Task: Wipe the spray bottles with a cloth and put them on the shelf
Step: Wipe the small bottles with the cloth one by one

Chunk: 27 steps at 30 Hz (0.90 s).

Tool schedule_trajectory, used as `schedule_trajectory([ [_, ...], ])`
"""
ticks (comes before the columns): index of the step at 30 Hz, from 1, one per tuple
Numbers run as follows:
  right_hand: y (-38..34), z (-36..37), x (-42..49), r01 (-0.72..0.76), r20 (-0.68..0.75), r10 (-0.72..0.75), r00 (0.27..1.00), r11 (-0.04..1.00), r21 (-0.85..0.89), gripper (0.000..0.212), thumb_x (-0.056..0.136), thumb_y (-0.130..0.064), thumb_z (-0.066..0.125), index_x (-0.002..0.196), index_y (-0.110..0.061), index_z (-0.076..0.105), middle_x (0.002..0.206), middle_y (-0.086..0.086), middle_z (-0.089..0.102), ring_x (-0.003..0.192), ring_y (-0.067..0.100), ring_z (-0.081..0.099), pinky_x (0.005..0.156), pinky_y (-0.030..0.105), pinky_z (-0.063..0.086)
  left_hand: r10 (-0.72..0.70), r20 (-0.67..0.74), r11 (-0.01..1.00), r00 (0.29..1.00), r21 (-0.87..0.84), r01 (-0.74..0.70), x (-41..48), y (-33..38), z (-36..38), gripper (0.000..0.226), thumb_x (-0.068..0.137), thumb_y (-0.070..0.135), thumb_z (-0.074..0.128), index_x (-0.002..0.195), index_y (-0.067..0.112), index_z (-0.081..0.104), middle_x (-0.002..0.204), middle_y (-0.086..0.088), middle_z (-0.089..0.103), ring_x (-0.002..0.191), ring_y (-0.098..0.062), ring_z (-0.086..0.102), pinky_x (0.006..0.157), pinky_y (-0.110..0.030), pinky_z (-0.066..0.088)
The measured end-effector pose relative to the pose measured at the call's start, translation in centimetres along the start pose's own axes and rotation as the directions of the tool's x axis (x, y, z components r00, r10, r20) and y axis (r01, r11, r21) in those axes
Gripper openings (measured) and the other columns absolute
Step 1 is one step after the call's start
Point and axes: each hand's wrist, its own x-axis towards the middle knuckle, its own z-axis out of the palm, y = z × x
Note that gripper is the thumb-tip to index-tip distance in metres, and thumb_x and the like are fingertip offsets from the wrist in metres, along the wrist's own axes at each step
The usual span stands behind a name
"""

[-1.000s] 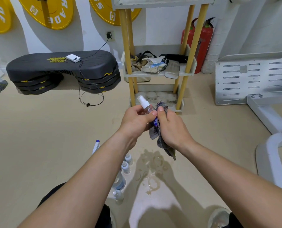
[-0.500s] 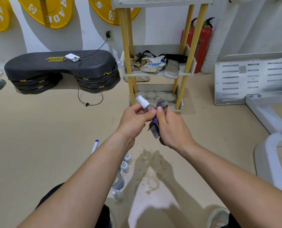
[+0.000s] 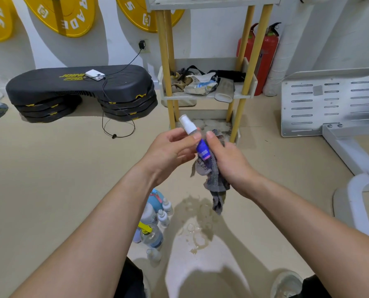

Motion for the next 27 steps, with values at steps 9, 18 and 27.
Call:
schedule_trajectory([
  [9, -0.5, 0.7, -0.3, -0.231, 0.127, 0.204, 0.971, 0.938, 0.259, 0.062, 0.103, -0.059, 0.038, 0.082, -0.009, 0.067, 0.064, 0.006, 0.066, 0.048, 0.015, 0.056, 0.053, 0.027, 0.045, 0.072, -0.132, 0.992, 0.989, -0.094, -0.085, 0.1, 0.0, 0.3, 0.020, 0.090, 0.003, 0.069, 0.109, -0.001, 0.067, 0.088, -0.012, 0.072, 0.083, -0.020, 0.071, 0.081, -0.028, 0.059],
  [18, -0.1, 0.8, -0.7, 0.098, -0.017, -0.101, 0.995, 0.988, -0.120, 0.060, 0.105, -0.054, 0.034, 0.077, -0.012, 0.065, 0.061, 0.002, 0.070, 0.052, 0.012, 0.063, 0.059, 0.028, 0.050, 0.025, -0.097, 0.999, 0.995, 0.030, -0.022, 0.0, 0.0, 0.0, 0.033, 0.082, 0.031, 0.076, 0.100, 0.003, 0.070, 0.091, -0.012, 0.072, 0.078, -0.022, 0.067, 0.087, -0.036, 0.056],
  [27, -0.7, 0.1, -0.2, -0.431, 0.321, 0.297, 0.899, 0.725, 0.537, 0.065, 0.098, -0.068, 0.038, 0.100, -0.008, 0.064, 0.068, 0.009, 0.060, 0.042, 0.016, 0.049, 0.041, 0.025, 0.043, 0.115, 0.071, 0.984, 0.991, -0.145, -0.104, -0.5, 0.5, 0.5, 0.041, 0.087, 0.012, 0.064, 0.127, 0.003, 0.058, 0.105, -0.010, 0.077, 0.096, -0.019, 0.073, 0.085, -0.026, 0.057],
])
